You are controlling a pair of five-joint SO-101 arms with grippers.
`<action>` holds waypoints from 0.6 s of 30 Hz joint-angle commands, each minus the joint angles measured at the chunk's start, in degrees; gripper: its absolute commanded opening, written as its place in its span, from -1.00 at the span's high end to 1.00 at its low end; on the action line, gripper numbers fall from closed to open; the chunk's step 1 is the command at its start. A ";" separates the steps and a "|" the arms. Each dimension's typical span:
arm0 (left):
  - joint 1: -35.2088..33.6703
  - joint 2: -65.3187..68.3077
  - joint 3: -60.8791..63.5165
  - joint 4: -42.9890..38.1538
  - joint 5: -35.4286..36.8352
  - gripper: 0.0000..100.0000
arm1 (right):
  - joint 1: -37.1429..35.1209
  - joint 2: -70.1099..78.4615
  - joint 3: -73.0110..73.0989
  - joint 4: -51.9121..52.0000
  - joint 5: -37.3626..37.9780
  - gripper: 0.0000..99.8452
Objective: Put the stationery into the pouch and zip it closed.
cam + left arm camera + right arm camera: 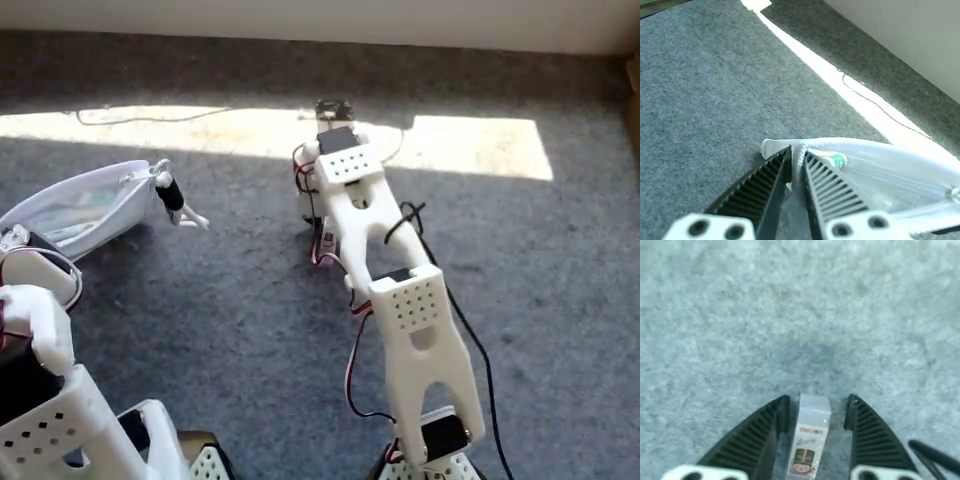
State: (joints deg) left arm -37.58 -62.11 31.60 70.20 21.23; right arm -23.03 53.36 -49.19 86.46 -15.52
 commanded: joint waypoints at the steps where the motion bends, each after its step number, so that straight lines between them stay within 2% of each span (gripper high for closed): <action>1: 1.10 -1.54 -0.75 -1.58 0.35 0.98 | 0.75 -1.19 -1.54 -1.01 -0.70 0.73; 5: 1.19 -1.54 -0.75 -1.58 0.35 0.98 | 0.92 -1.19 -1.54 -1.45 -0.62 0.89; 13: 1.36 -1.89 0.13 -1.93 0.35 0.98 | 1.01 -1.80 -2.33 0.57 -0.26 0.91; 18: 1.71 -1.98 -0.92 -2.02 0.62 0.98 | 1.19 -1.71 -11.65 9.10 -0.26 0.91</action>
State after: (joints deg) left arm -37.58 -62.29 32.66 70.20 21.23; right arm -22.51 53.54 -53.32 90.95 -15.52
